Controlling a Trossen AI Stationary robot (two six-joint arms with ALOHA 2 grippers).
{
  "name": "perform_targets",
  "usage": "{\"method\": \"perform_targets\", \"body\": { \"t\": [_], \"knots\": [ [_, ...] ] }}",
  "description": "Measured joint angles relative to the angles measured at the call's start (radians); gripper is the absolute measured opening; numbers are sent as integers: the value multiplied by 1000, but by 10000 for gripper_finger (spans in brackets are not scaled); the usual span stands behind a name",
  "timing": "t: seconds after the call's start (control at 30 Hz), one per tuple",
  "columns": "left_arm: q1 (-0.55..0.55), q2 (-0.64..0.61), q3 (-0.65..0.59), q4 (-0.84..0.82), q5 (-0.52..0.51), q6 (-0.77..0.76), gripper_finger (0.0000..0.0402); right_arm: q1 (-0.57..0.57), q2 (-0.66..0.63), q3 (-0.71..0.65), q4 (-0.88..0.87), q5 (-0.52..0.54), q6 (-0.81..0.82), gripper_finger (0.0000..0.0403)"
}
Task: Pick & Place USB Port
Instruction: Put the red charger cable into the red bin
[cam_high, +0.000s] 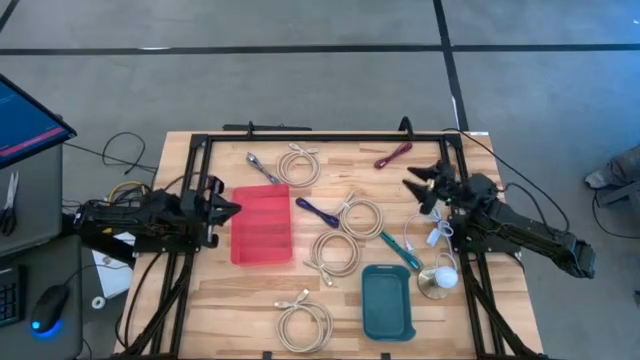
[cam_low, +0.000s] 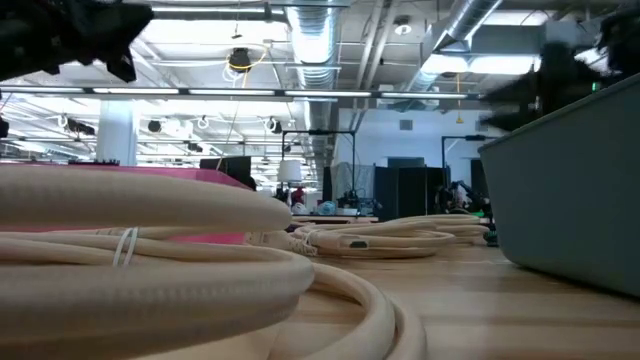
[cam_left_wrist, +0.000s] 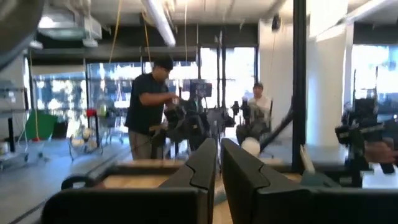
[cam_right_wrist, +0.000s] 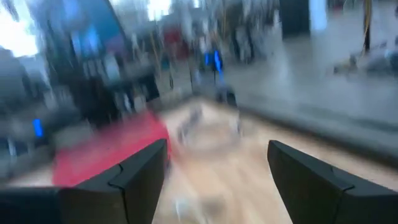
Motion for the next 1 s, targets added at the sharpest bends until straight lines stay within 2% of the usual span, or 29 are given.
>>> {"method": "perform_targets", "body": {
  "t": [0.13, 0.23, 0.37, 0.67, 0.87, 1.0],
  "knots": [
    [0, 0, 0, 117, -16, -36, 25, -1, -1, 0, 282, 14, 37, 269],
    [0, 0, 0, 136, -41, -36, 25, -2, -1, 0, 377, 41, -30, 269],
    [0, 4, 0, 134, -76, -36, 25, -1, 0, 0, 373, 60, -30, 269],
    [0, 51, 0, 133, -79, -41, 25, -1, 0, 0, 347, 60, -27, 269],
    [0, 84, 0, 136, -79, -41, 25, -8, 0, 0, 337, 201, -44, 269],
    [0, 101, 0, 140, -79, -40, 25, -8, 0, 0, 337, 211, -45, 269]
  ]
}}
